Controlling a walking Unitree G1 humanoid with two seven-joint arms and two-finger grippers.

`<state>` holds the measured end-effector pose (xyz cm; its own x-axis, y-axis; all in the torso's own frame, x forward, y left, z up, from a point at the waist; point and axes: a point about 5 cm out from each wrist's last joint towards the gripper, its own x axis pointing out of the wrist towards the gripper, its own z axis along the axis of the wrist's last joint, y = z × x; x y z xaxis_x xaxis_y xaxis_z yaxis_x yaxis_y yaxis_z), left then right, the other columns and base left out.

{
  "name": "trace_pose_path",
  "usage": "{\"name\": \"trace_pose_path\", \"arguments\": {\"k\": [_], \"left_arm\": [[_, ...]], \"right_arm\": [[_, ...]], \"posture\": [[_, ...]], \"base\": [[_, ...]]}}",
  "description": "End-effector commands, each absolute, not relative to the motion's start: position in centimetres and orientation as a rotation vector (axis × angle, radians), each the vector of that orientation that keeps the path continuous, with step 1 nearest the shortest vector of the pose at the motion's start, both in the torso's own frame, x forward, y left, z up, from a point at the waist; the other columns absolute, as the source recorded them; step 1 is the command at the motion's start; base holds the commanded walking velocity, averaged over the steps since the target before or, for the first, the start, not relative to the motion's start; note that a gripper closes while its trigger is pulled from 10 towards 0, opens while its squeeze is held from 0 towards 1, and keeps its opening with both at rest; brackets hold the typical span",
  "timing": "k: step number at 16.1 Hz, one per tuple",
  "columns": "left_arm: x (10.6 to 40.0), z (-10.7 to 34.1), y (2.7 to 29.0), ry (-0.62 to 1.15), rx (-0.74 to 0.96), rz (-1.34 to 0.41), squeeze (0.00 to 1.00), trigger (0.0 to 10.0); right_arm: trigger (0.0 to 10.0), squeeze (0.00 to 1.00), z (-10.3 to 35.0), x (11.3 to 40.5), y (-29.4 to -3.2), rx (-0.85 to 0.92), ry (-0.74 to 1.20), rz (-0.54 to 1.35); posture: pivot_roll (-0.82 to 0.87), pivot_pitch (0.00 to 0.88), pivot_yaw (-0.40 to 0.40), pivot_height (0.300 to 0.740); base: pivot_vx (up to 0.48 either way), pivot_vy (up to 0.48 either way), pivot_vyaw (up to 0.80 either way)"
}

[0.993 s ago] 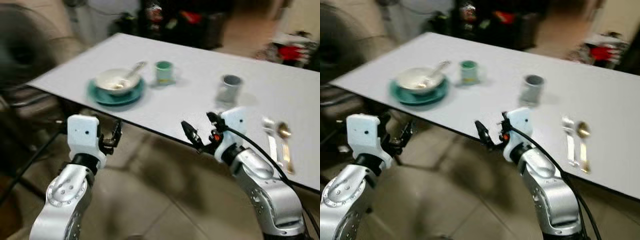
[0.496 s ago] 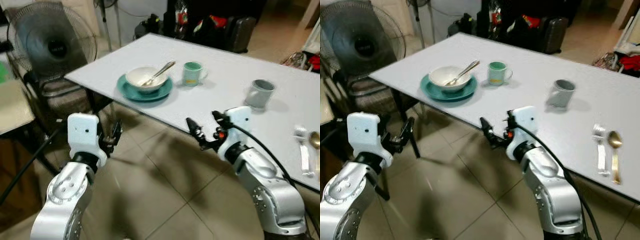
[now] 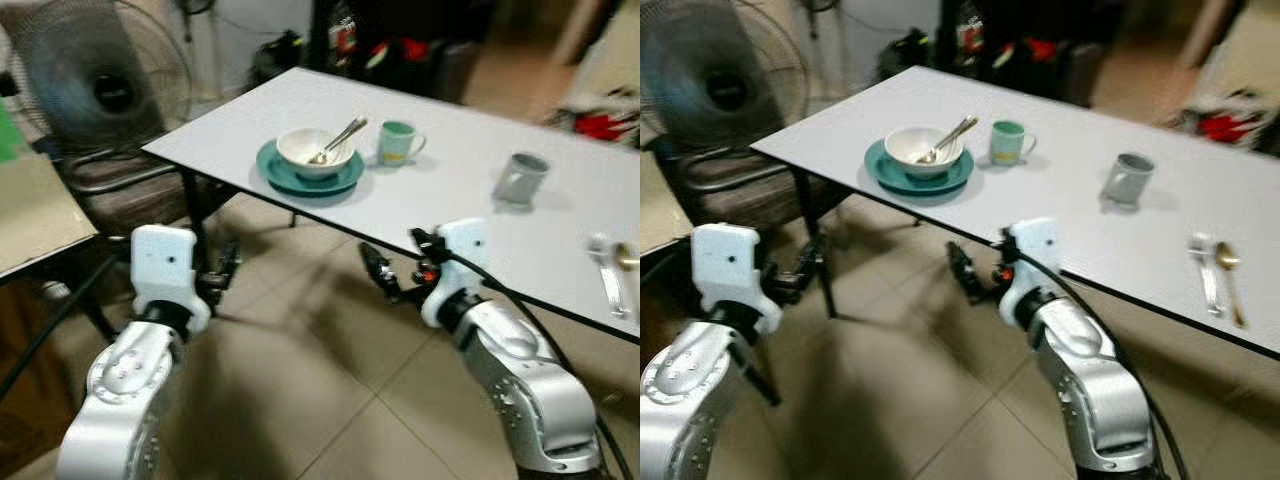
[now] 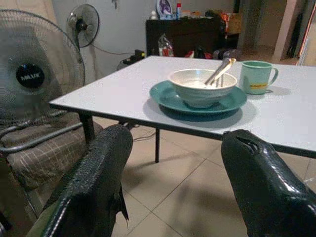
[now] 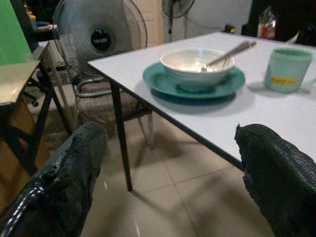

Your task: Setting the table

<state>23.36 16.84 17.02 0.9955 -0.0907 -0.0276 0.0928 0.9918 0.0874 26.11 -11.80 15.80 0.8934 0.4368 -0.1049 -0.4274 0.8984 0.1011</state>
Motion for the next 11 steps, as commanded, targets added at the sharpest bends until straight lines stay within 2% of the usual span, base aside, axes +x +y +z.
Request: {"name": "trace_pose_path", "arguments": {"k": [1, 11], "left_arm": [[23.49, 17.09, 16.43, 0.017, 0.082, -0.108, 0.00, 10.0], [23.55, 17.15, 16.61, 0.009, 0.082, -0.096, 0.00, 10.0]], "right_arm": [[10.0, 0.00, 16.04, 26.23, -12.43, 0.062, 0.122, 0.428], [10.0, 0.00, 16.19, 26.70, -12.20, 0.059, 0.122, 0.447]], "posture": [[-0.10, 0.000, -0.015, 0.740], [-0.09, 0.000, -0.028, 0.740]], "base": [[0.000, 0.319, 0.00], [0.000, 0.317, 0.00]]}}
